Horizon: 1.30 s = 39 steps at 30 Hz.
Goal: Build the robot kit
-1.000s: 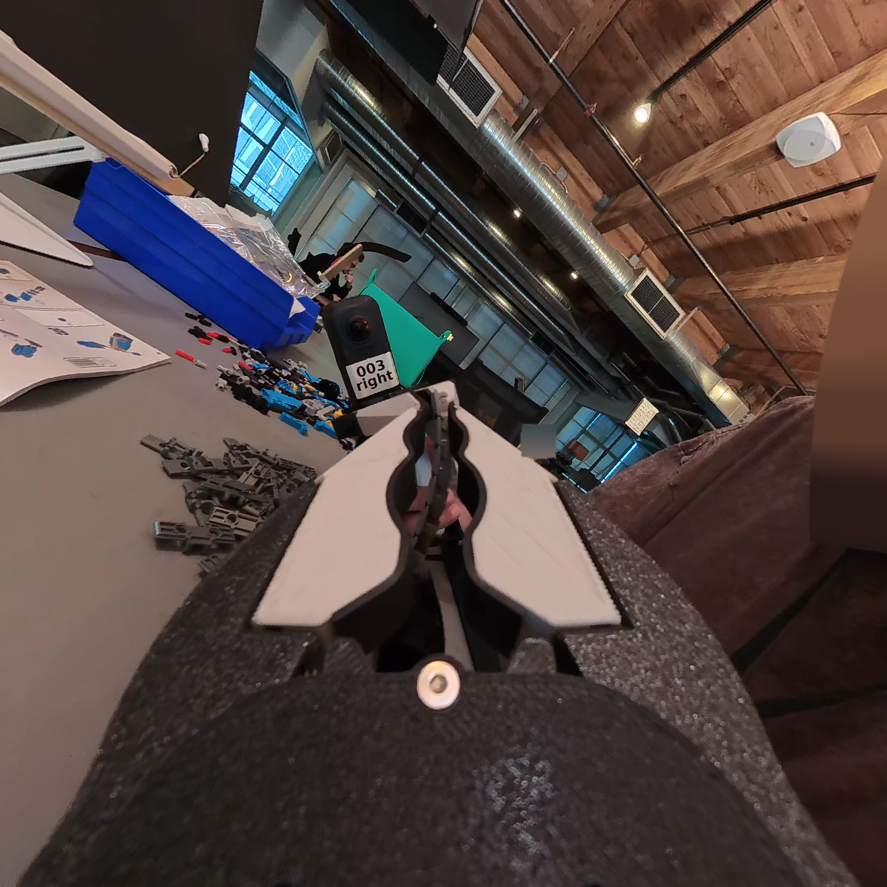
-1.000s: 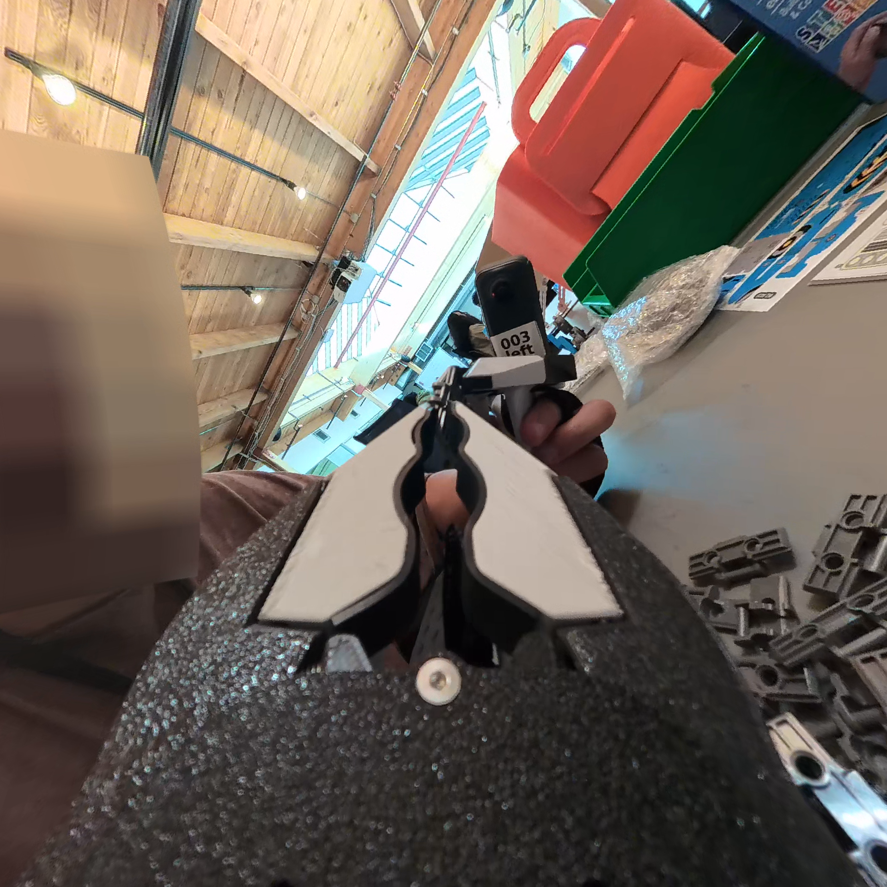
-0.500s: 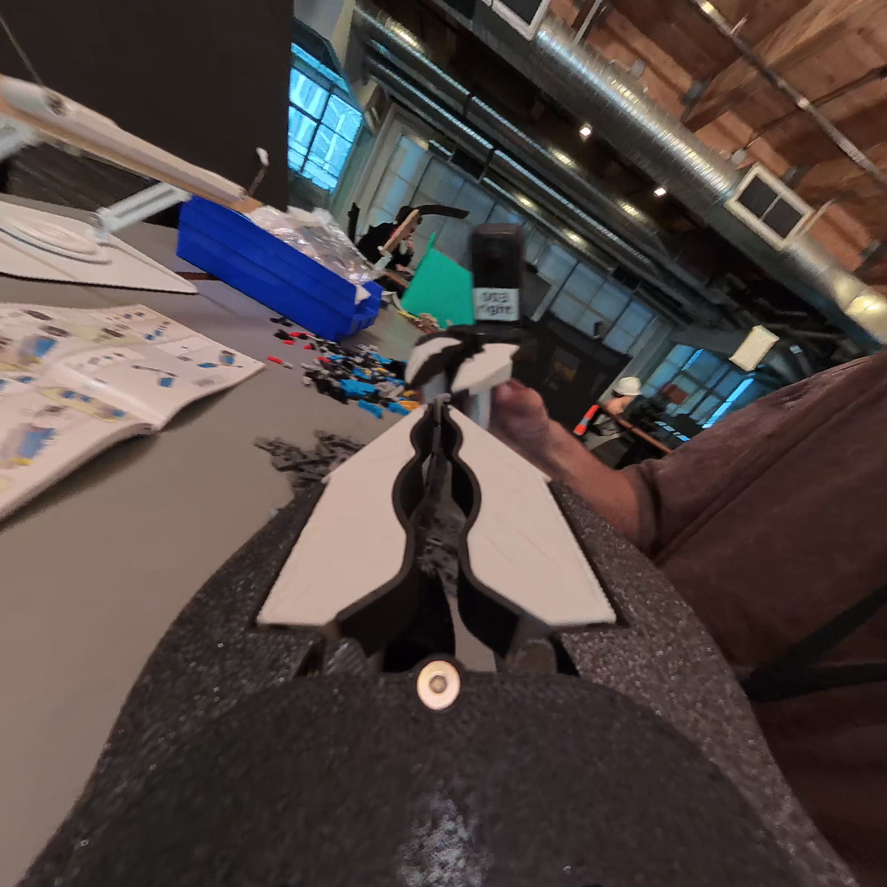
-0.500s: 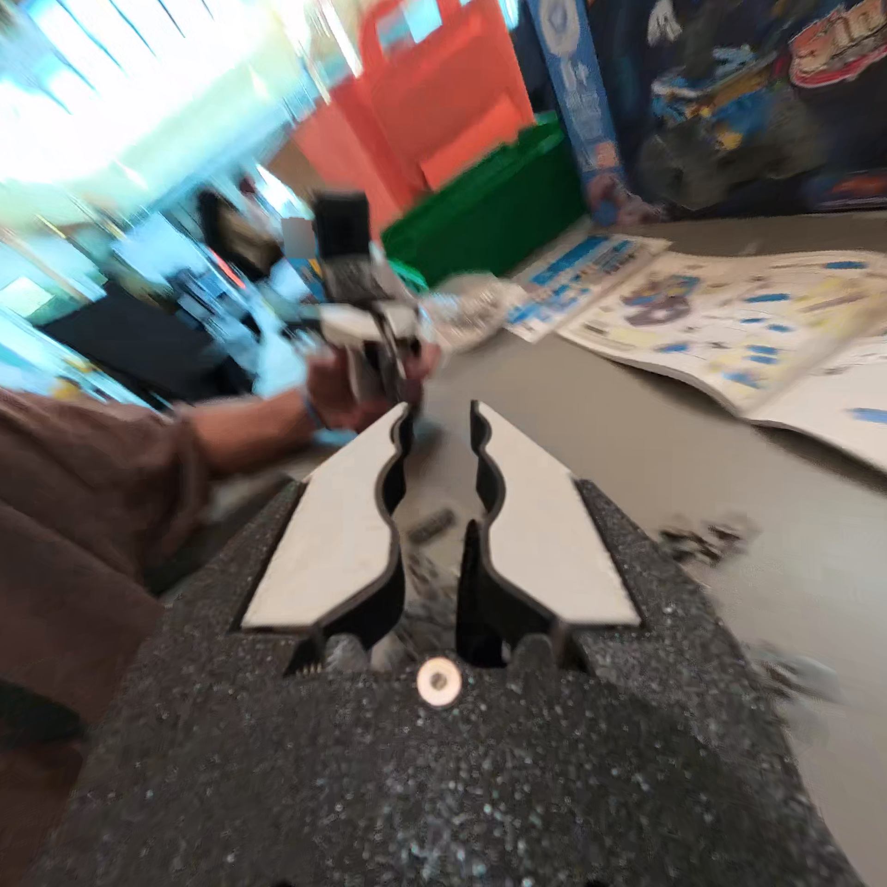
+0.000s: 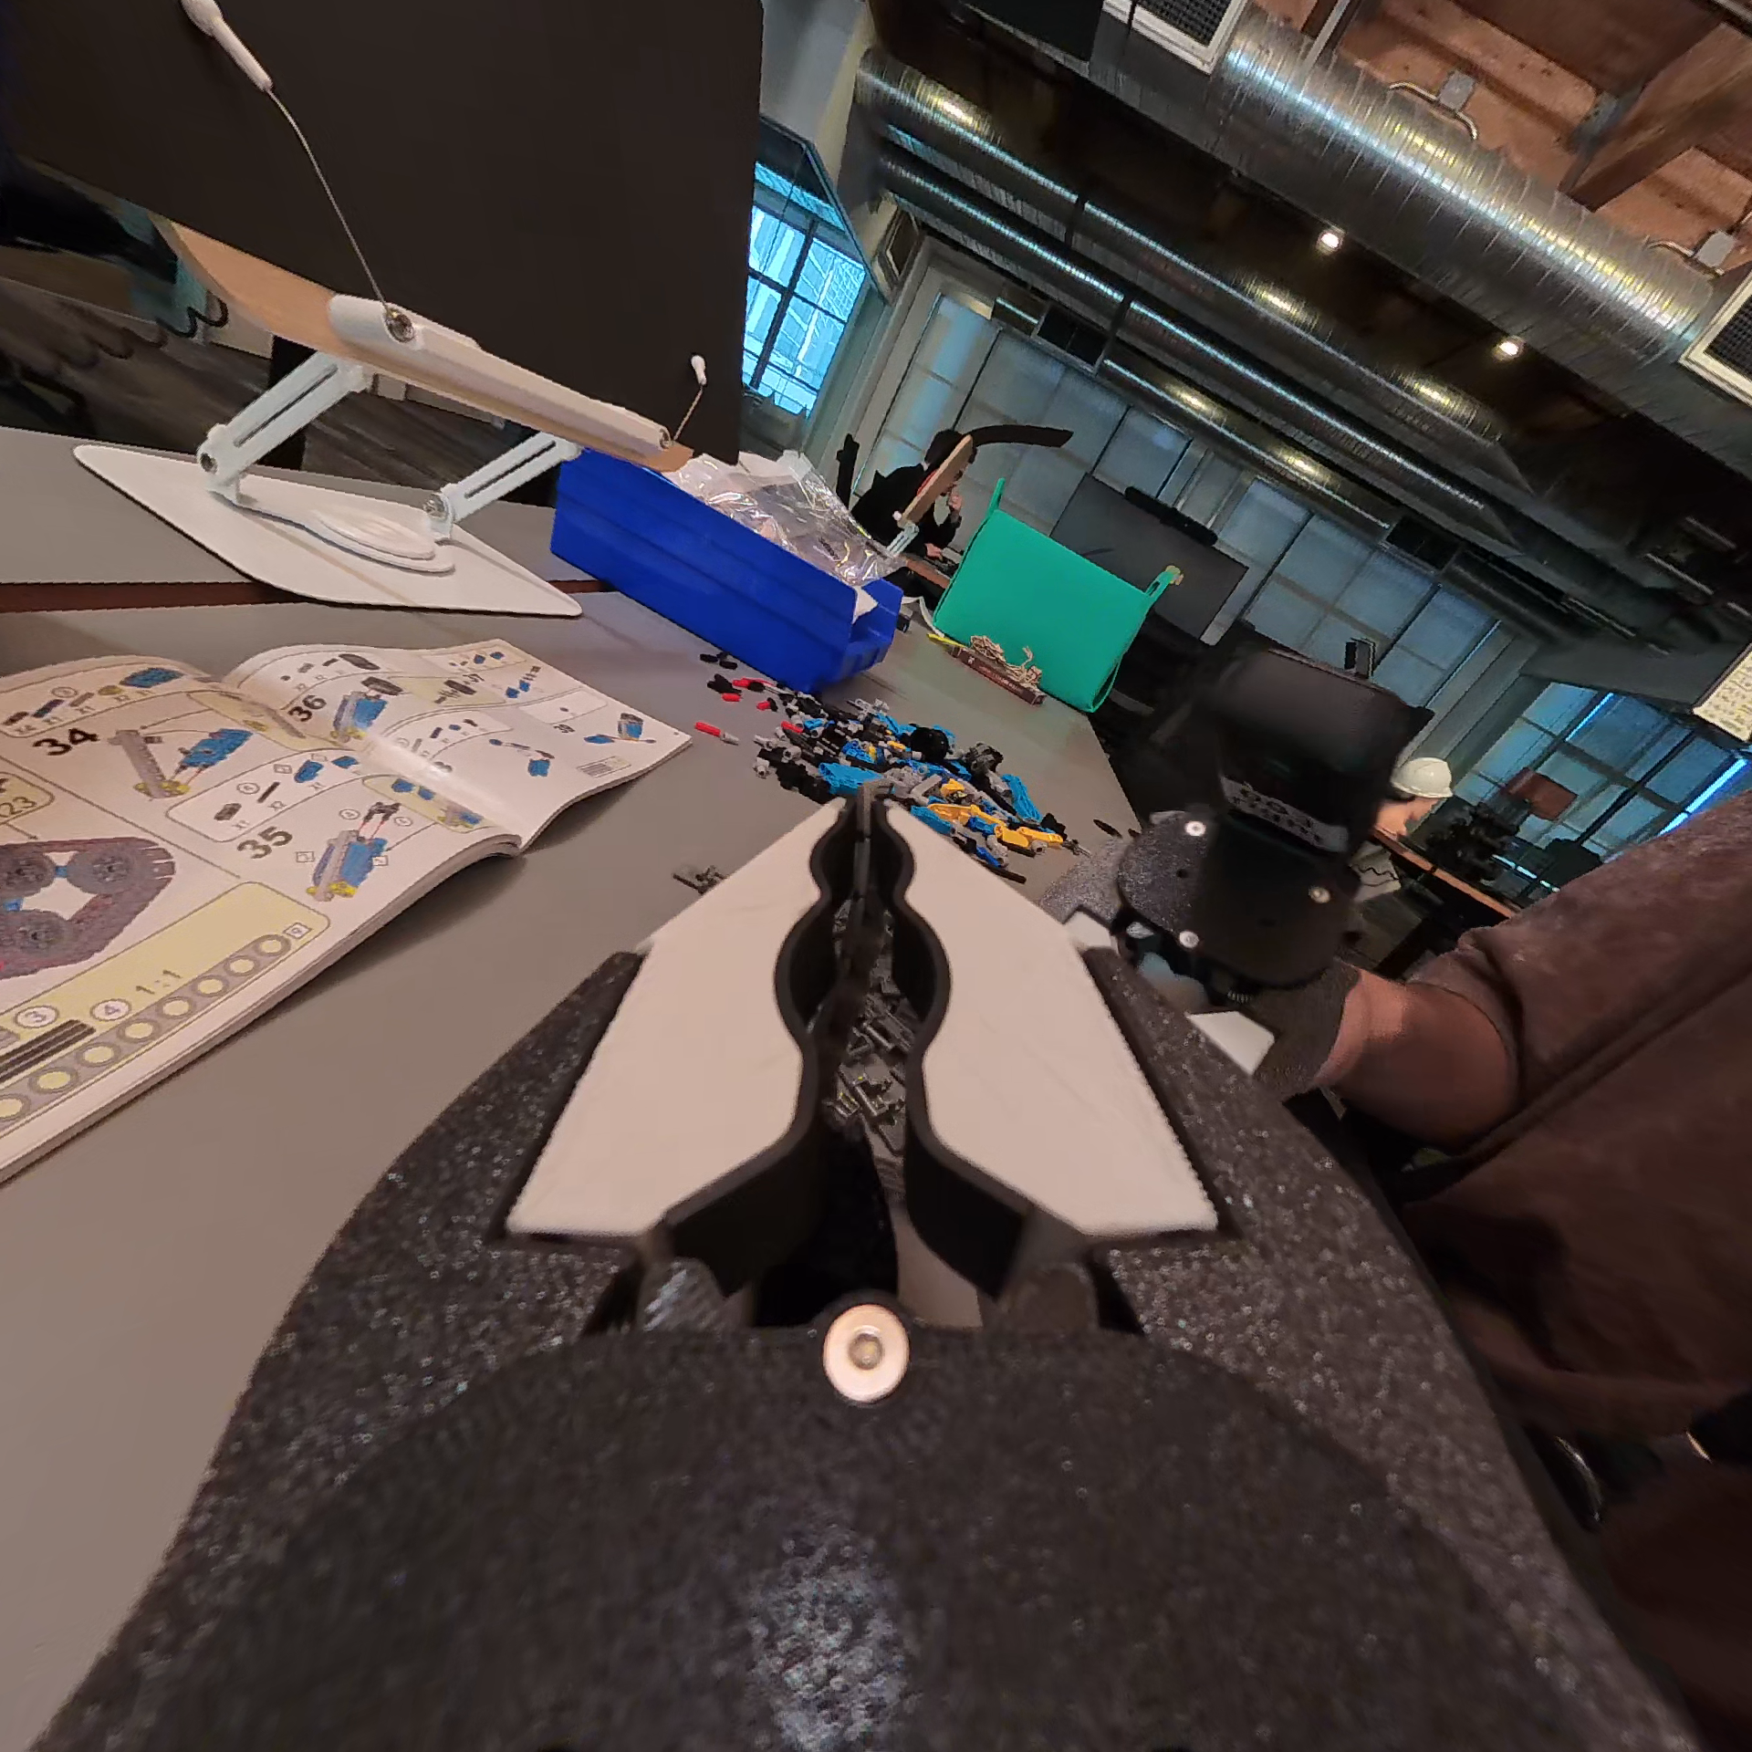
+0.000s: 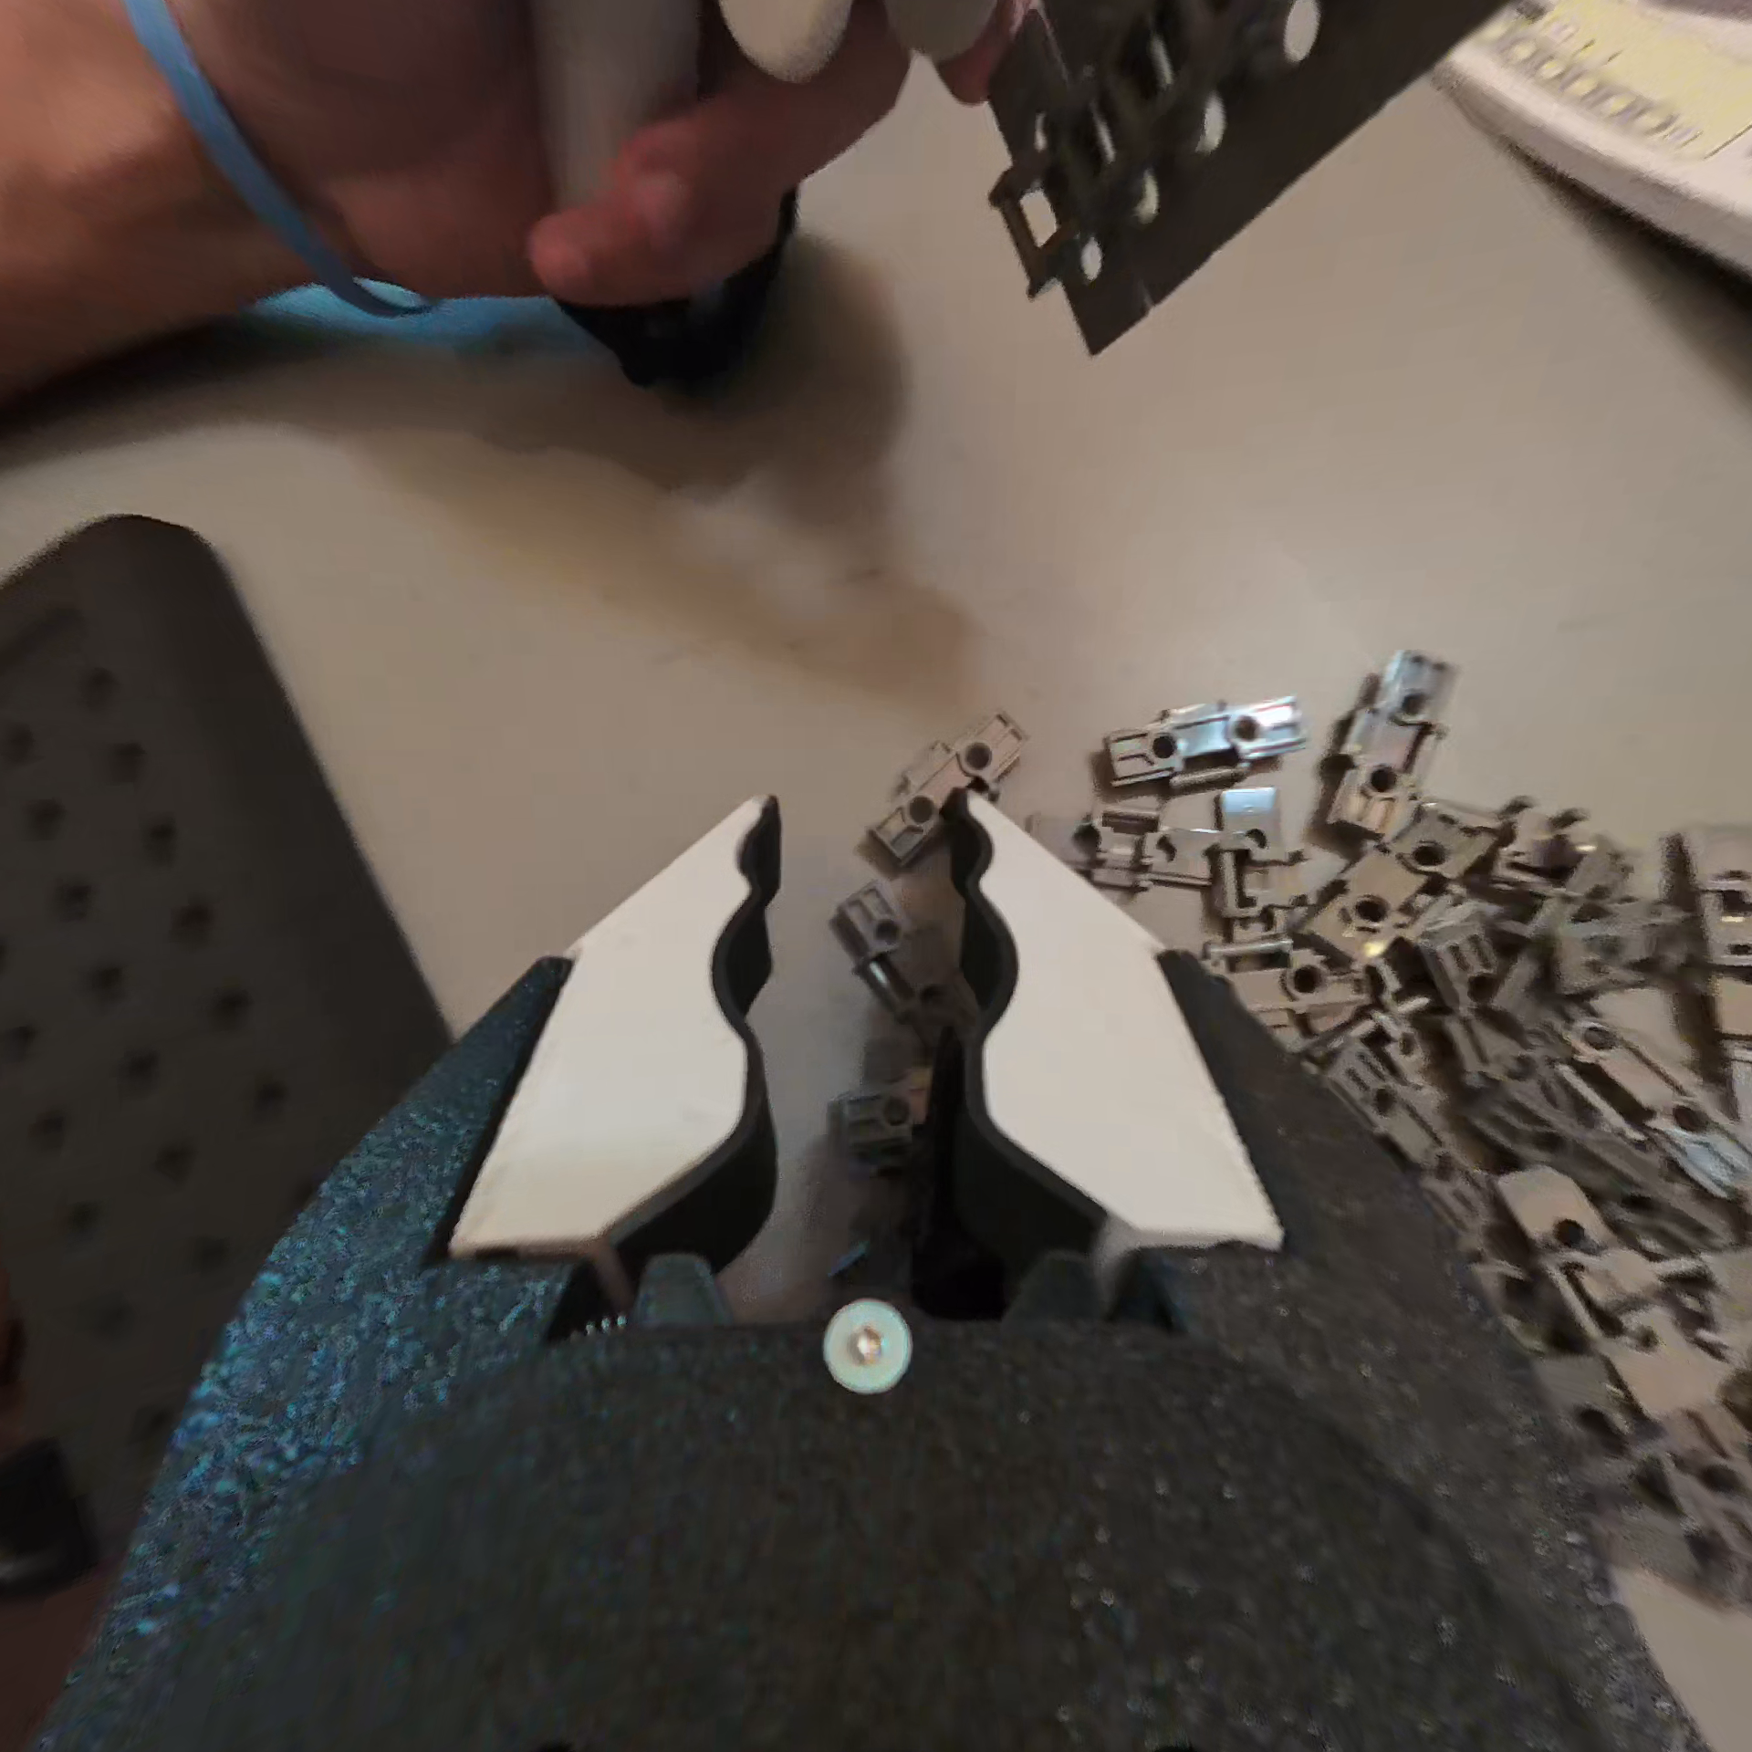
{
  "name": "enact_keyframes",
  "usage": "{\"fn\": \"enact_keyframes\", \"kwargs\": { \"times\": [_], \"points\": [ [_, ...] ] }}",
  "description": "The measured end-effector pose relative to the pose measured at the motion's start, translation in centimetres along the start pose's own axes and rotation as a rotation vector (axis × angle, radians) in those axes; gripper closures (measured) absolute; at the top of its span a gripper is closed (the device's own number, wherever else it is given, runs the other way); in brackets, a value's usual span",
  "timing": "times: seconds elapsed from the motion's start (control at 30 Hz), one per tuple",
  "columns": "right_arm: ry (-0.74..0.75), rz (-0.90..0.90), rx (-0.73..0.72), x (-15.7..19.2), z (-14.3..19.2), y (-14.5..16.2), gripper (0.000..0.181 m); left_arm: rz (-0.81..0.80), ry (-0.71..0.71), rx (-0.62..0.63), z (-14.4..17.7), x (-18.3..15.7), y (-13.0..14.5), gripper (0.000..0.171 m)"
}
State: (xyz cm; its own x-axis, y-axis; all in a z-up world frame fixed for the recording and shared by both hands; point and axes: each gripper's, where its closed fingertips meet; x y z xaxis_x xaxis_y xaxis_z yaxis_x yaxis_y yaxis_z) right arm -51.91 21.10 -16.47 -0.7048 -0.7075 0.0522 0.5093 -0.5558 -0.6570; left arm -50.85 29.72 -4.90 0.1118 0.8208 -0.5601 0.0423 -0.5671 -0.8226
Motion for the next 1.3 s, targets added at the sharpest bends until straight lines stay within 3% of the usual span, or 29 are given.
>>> {"fn": "enact_keyframes", "kwargs": {
  "times": [0.1, 0.23, 0.43, 0.57, 0.7, 0.83, 0.93, 1.07, 1.3],
  "points": [
    [0.111, 0.051, 0.046, -0.5, -0.4, -0.1, 0.143, 0.008, 0.005, -0.002, 0.0, -0.1, -0.1, 0.17],
    [0.217, 0.09, 0.071, -1.7, -0.6, -0.2, 0.16, 0.014, 0.005, 0.0, -0.1, -0.1, 0.0, 0.17],
    [0.201, 0.108, 0.085, -2.7, -0.5, -0.1, 0.17, 0.007, 0.006, 0.008, -0.2, -0.3, 0.1, 0.169],
    [-0.066, -0.112, -0.051, -2.0, 0.2, -0.9, 0.171, -0.012, -0.022, 0.051, -0.1, 0.3, 0.5, 0.169],
    [-0.494, -0.388, -0.389, -1.2, 4.8, -4.8, 0.171, -0.004, 0.007, 0.213, -0.4, 0.0, 2.7, 0.17],
    [-0.591, -0.384, -0.547, -2.9, 7.2, -6.7, 0.171, 0.126, 0.122, 0.255, -1.1, -1.6, 4.1, 0.17],
    [-0.586, -0.317, -0.637, -3.7, 8.3, -7.9, 0.171, 0.225, 0.165, 0.235, -1.3, -1.9, 4.0, 0.17],
    [-0.501, -0.207, -0.607, -3.7, 7.4, -7.8, 0.171, 0.317, 0.15, 0.198, -1.2, -1.3, 3.5, 0.17],
    [-0.294, -0.014, -0.535, -4.3, 5.7, -7.4, 0.171, 0.357, 0.103, 0.242, -1.5, -0.7, 4.5, 0.17]
  ]
}}
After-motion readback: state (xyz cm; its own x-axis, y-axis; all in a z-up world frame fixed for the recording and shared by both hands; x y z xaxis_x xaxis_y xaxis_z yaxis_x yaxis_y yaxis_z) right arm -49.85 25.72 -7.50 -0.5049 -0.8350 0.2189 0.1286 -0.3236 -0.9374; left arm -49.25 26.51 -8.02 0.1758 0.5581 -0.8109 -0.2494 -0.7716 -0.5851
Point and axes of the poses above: each gripper's, where its closed fingertips meet, z back along the fingers, y out of its underside, x = y × z across the jaws, and after that the axes turned 7 degrees about z, right-handed
